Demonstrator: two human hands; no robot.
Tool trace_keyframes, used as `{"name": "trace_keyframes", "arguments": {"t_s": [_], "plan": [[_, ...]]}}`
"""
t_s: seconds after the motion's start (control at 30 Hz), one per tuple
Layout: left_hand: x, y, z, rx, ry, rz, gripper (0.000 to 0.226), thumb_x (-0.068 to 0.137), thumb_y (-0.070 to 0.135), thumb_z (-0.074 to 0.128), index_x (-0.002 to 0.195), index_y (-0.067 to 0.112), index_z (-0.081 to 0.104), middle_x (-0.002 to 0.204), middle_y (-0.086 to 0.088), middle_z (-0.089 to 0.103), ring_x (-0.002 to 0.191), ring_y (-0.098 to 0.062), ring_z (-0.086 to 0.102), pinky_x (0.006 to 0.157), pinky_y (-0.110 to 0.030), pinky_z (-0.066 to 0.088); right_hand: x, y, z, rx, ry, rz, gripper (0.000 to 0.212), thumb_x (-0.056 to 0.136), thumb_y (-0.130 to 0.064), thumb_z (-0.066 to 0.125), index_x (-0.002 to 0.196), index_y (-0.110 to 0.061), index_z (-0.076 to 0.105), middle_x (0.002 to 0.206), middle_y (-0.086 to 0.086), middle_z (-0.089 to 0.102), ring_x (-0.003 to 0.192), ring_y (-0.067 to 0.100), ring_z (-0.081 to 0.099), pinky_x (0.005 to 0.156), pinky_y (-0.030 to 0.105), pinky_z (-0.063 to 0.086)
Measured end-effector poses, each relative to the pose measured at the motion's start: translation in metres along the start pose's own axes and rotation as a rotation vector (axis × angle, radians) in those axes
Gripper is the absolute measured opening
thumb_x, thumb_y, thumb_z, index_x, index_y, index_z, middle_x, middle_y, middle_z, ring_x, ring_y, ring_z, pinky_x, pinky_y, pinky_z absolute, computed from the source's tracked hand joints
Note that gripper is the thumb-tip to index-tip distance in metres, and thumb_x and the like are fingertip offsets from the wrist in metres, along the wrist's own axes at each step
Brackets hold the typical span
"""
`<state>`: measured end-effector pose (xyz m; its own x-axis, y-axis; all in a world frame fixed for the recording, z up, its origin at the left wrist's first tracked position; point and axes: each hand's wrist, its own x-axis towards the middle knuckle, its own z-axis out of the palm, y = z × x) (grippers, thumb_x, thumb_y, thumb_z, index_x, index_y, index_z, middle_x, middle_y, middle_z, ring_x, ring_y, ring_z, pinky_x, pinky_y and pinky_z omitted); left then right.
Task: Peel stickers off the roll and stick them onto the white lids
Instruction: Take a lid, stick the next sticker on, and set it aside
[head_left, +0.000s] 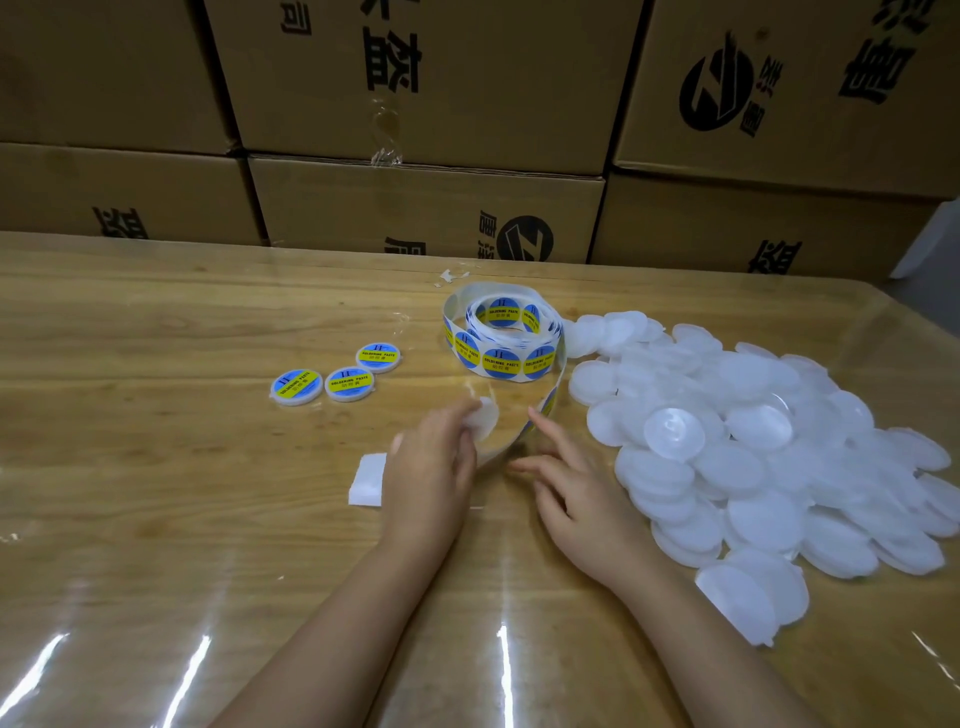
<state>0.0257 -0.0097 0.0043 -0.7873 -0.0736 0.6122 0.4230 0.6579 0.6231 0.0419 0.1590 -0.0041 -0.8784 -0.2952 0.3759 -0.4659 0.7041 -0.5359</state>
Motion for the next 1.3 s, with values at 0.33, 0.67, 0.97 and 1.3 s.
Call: {"name": "trace_keyframes", "arguments": {"t_s": [0.33, 0.67, 0.97, 1.3], "plan": [[0.002, 0.005, -0.004, 0.170, -0.151, 0.084, 0.037, 0.076, 0.011, 0.034, 0.085, 0.009, 0.071, 0.093, -0.010, 0.066, 0.075, -0.034, 0.060, 0.063, -0.041, 0.048, 0.000, -0.007, -0.003, -0.031, 0.034, 0.001, 0.035, 0.089, 0.001, 0.050, 0.121, -0.009, 0.062, 0.139, -0.005, 0.044, 0.126, 0.012, 0.044, 0.103, 0.025, 0.036], [-0.002, 0.005, -0.003, 0.323, -0.255, 0.105, 0.032, 0.076, 0.038, 0.047, 0.082, 0.018, 0.071, 0.091, 0.000, 0.064, 0.084, -0.027, 0.059, 0.069, -0.032, 0.034, 0.001, -0.001, 0.001, 0.098, 0.199, 0.082, 0.026, 0.086, 0.004, 0.055, 0.107, -0.006, 0.067, 0.110, -0.017, 0.048, 0.099, 0.002, 0.053, 0.082, 0.016, 0.043], [-0.002, 0.011, -0.007, 0.219, -0.272, 0.193, 0.023, 0.076, 0.031, 0.050, 0.068, 0.018, 0.068, 0.079, 0.007, 0.064, 0.080, -0.025, 0.058, 0.071, -0.032, 0.034, 0.000, -0.006, -0.001, 0.215, 0.287, 0.116, 0.025, 0.083, 0.010, 0.055, 0.098, -0.010, 0.055, 0.119, -0.003, 0.052, 0.082, 0.005, 0.056, 0.070, 0.011, 0.043], [0.001, 0.008, -0.009, 0.065, -0.240, 0.122, 0.029, 0.072, 0.037, 0.049, 0.071, 0.016, 0.070, 0.078, 0.009, 0.064, 0.087, -0.020, 0.055, 0.078, -0.030, 0.026, 0.002, -0.007, -0.004, -0.007, 0.338, 0.111, 0.013, 0.078, 0.000, 0.052, 0.082, -0.005, 0.063, 0.092, 0.004, 0.054, 0.084, 0.022, 0.052, 0.074, 0.033, 0.045]]}}
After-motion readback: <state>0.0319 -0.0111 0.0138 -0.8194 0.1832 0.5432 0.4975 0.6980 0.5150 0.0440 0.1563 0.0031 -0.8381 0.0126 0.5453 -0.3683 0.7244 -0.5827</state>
